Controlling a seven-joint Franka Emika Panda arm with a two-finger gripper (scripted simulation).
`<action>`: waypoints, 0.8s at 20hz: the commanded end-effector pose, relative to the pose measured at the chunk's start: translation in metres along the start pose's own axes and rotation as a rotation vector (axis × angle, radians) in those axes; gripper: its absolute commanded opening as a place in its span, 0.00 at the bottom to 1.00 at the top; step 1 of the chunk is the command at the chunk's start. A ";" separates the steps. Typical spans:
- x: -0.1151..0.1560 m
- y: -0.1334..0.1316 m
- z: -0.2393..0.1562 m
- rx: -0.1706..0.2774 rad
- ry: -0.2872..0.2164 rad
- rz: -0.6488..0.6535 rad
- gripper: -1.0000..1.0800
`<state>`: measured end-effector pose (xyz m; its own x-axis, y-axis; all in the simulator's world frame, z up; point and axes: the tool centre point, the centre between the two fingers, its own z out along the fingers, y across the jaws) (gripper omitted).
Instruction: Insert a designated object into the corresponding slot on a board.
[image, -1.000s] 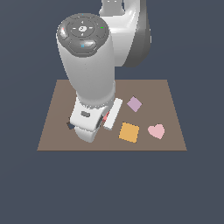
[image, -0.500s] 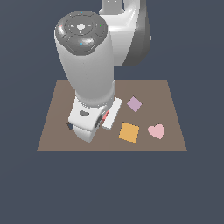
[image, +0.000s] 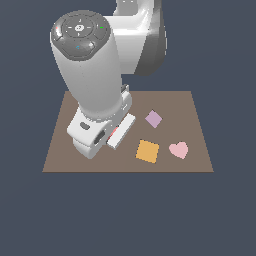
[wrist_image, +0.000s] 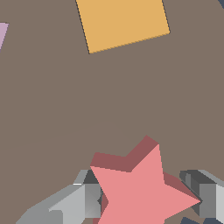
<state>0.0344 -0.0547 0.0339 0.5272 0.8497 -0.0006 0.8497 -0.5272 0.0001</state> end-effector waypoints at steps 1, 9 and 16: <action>-0.006 0.002 0.000 -0.001 0.000 0.068 0.00; -0.033 0.003 -0.002 -0.001 -0.001 0.364 0.00; -0.061 -0.005 -0.003 -0.002 -0.001 0.693 0.00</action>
<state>0.0027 -0.1002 0.0366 0.9225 0.3861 -0.0012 0.3861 -0.9224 0.0026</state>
